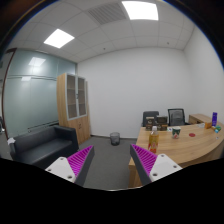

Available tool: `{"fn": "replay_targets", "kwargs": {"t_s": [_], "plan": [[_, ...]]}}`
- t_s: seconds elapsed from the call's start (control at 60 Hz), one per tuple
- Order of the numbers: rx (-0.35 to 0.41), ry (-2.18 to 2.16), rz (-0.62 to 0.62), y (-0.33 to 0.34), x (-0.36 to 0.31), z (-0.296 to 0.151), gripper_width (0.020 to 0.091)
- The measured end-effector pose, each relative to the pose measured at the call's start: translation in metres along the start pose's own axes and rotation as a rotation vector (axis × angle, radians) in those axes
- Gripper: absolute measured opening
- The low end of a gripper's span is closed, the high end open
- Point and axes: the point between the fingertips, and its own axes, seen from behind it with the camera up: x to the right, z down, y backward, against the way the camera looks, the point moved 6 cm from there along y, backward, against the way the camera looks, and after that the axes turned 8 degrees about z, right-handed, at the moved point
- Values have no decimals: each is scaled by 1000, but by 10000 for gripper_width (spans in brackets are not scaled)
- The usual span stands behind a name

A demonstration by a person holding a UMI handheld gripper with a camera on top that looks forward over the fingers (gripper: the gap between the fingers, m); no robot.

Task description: Pour water

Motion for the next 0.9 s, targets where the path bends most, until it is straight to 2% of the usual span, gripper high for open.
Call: {"fn": "replay_targets", "kwargs": {"t_s": [0.267,0.383,0.45,0.667,0.75,0.9], "plan": [[-30,8,18,-44,25,23,788],[-6,-21,26,-83,60,30,785],[3,-4,55,-111,88,41,785],[-49,30,199,-223,171,70,782],[-36,46,262,-269,197,71,789],[-76,47,284,-344,219,93,788]]}}
